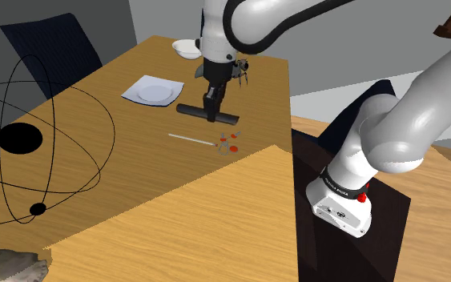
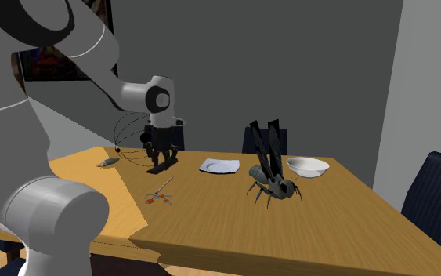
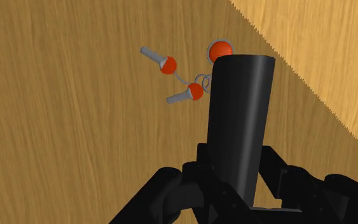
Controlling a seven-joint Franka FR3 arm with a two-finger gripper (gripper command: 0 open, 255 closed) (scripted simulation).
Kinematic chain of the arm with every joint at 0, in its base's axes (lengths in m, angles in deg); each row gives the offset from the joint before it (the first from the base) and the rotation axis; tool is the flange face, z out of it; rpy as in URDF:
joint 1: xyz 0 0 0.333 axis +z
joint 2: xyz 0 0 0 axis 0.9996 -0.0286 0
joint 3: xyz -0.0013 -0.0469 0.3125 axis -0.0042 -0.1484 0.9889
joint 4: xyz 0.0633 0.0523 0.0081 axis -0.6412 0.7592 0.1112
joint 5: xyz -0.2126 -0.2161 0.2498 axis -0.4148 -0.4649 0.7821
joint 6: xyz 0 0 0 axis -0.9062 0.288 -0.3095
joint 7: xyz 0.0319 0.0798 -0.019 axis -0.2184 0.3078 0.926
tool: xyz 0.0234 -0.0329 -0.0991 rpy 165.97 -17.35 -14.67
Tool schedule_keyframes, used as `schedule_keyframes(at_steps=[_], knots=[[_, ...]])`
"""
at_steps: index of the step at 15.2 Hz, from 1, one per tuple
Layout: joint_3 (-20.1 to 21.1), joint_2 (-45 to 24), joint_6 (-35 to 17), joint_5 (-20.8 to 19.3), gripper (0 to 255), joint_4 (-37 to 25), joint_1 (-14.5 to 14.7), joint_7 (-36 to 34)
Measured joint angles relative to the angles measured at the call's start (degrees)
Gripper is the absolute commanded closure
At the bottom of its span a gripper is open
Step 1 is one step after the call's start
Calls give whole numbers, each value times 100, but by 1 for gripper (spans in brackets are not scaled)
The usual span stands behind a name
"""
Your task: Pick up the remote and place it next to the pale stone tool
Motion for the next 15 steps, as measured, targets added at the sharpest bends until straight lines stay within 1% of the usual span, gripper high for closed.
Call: schedule_keyframes(at_steps=[8,12,15], knots=[[744,-647,-104,63,255,-654,457,-1171],[1079,-1090,-111,-39,255,-1138,669,-1788],[1294,-1495,-114,-186,255,-1558,832,-2251]])
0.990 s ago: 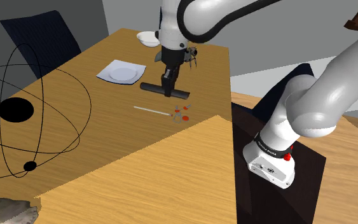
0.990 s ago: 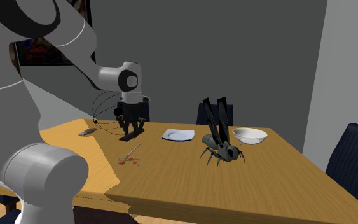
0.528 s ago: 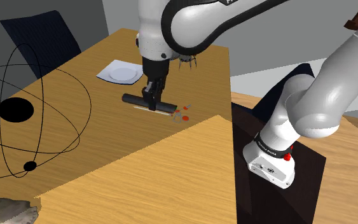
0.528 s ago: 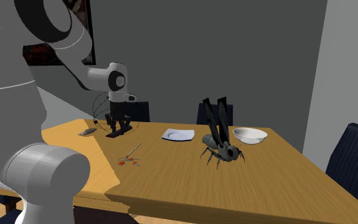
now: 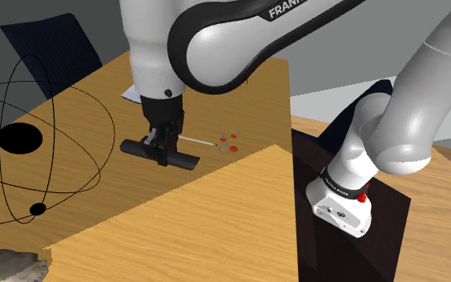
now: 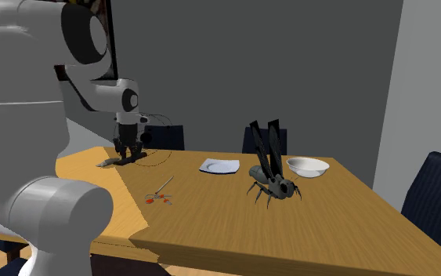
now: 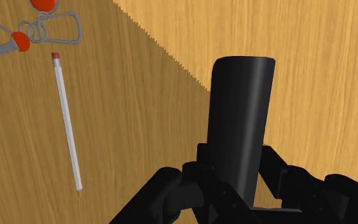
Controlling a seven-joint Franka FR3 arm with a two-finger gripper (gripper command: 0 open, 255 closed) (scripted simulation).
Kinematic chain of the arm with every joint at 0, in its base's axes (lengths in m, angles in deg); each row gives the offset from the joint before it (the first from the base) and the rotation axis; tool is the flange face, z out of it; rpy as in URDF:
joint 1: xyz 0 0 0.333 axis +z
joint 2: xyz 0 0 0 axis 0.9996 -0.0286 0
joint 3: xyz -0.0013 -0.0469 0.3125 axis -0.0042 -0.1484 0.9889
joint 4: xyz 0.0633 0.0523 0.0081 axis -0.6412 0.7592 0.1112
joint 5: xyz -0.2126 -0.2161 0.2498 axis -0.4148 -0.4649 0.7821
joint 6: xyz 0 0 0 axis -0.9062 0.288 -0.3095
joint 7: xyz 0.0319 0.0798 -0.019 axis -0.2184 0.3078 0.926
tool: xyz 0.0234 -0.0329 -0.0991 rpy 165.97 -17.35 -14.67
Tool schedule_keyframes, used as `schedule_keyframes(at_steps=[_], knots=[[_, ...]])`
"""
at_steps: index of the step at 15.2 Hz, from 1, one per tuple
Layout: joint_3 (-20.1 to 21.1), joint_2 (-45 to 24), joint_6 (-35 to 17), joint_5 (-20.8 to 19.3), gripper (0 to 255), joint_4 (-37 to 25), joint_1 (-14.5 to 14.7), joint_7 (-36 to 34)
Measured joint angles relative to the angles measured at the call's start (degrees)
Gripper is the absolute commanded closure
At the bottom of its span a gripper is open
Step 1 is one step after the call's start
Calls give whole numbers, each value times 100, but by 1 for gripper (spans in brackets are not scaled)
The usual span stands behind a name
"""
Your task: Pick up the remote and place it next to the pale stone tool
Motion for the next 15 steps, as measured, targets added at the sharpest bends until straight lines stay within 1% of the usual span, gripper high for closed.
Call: schedule_keyframes(at_steps=[3,7,13,15], knots=[[158,-428,62,-195,255,-496,162,-426],[346,-1071,205,-518,255,-1267,473,-1063],[461,-2175,563,-1062,255,-2670,1086,-1911],[463,-2547,779,-1224,255,-3240,1323,-2143]])
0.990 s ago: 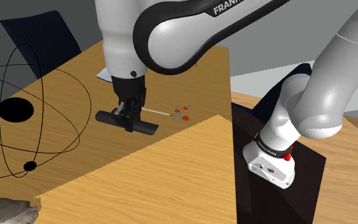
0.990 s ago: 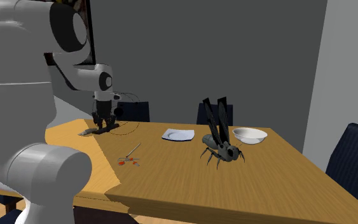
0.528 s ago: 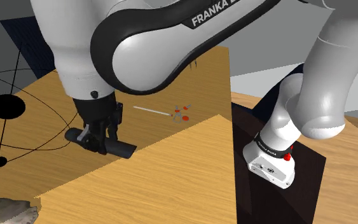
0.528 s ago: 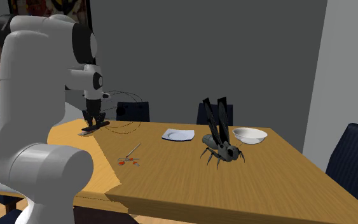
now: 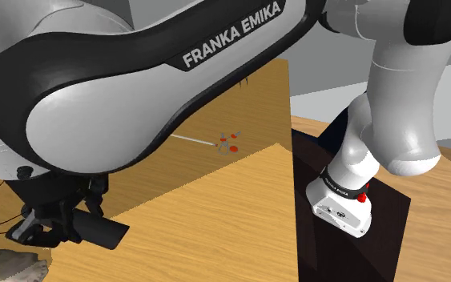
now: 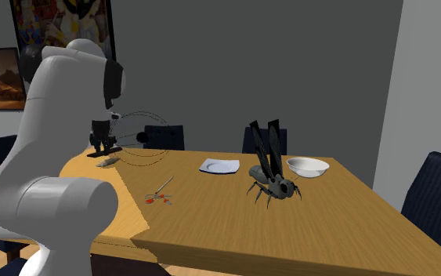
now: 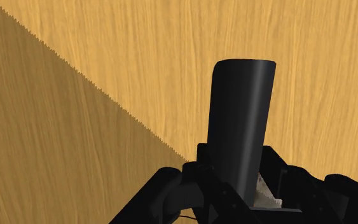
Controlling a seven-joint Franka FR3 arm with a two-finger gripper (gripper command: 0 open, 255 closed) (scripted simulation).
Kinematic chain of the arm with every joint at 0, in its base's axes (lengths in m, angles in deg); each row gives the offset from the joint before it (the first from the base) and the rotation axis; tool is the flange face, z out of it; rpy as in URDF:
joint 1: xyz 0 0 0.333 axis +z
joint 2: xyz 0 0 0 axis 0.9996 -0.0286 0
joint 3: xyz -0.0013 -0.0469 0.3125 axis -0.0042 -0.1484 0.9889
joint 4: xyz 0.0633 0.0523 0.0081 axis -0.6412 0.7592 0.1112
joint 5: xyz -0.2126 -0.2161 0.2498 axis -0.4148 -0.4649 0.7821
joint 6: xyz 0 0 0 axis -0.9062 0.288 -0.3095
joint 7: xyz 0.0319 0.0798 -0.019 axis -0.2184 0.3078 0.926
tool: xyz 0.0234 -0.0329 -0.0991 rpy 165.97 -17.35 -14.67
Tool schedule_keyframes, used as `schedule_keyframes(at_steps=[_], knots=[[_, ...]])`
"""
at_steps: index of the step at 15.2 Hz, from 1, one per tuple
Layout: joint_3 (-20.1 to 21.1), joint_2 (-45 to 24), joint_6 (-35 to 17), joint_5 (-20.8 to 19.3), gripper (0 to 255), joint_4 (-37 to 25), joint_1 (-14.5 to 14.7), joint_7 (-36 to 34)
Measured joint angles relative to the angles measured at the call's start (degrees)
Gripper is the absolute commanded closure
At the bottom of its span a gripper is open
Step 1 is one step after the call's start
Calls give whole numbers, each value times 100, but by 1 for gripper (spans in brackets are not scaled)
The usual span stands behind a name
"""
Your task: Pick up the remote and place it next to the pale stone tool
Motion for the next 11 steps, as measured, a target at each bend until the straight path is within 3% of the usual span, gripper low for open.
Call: schedule_keyframes(at_steps=[3,11], knots=[[-19,-247,-46,-103,255,-191,129,-117],[-74,-444,-569,-193,255,149,139,-148]])
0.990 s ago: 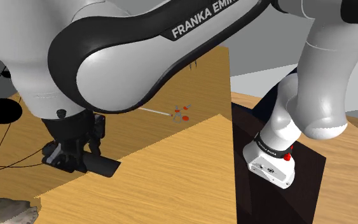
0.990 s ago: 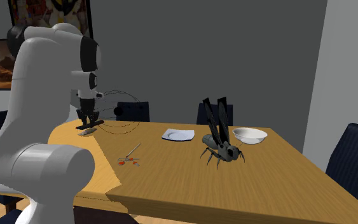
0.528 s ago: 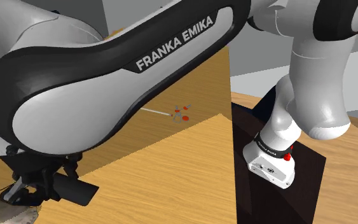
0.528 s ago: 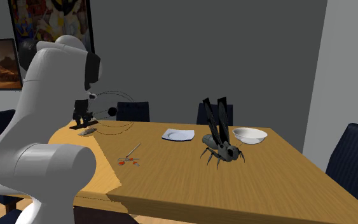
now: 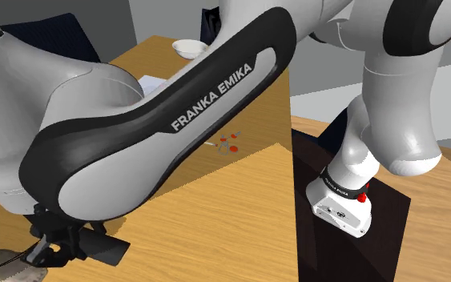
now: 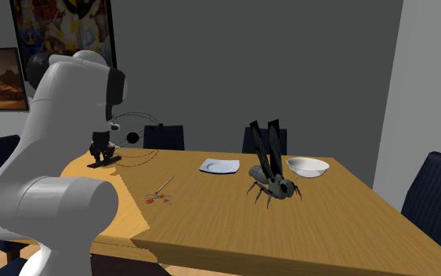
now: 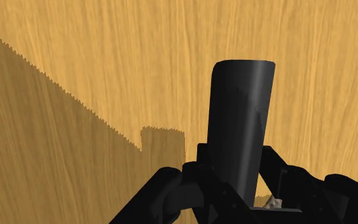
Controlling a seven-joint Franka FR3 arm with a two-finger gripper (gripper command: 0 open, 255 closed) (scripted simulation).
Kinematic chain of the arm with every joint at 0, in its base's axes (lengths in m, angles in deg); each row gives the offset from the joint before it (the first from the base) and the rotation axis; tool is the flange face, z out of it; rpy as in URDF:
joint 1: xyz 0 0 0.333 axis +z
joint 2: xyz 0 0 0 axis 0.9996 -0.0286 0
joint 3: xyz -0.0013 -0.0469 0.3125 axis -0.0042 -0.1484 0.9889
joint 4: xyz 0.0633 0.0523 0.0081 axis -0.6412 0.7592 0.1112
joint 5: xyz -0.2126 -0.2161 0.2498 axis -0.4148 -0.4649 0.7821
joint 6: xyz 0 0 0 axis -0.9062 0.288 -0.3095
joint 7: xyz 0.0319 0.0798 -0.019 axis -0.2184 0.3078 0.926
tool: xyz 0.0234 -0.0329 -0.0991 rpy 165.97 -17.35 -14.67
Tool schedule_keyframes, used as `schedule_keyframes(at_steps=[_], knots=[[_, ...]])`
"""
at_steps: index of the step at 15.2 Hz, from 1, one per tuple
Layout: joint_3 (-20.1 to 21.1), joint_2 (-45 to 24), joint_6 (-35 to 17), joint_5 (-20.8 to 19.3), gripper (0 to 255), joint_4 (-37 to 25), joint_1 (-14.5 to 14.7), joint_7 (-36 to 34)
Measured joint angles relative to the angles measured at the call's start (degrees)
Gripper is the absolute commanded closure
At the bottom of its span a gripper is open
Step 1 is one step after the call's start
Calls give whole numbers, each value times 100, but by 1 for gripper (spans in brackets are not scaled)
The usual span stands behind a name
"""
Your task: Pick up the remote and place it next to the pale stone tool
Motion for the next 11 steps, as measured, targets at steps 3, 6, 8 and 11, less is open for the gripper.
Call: schedule_keyframes(at_steps=[3,6,8,11], knots=[[-22,-113,-187,-48,255,77,27,-23],[-50,-202,-372,-90,255,173,37,-40],[-58,-234,-419,-103,255,189,42,-45],[-60,-241,-430,-106,255,196,43,-49]])
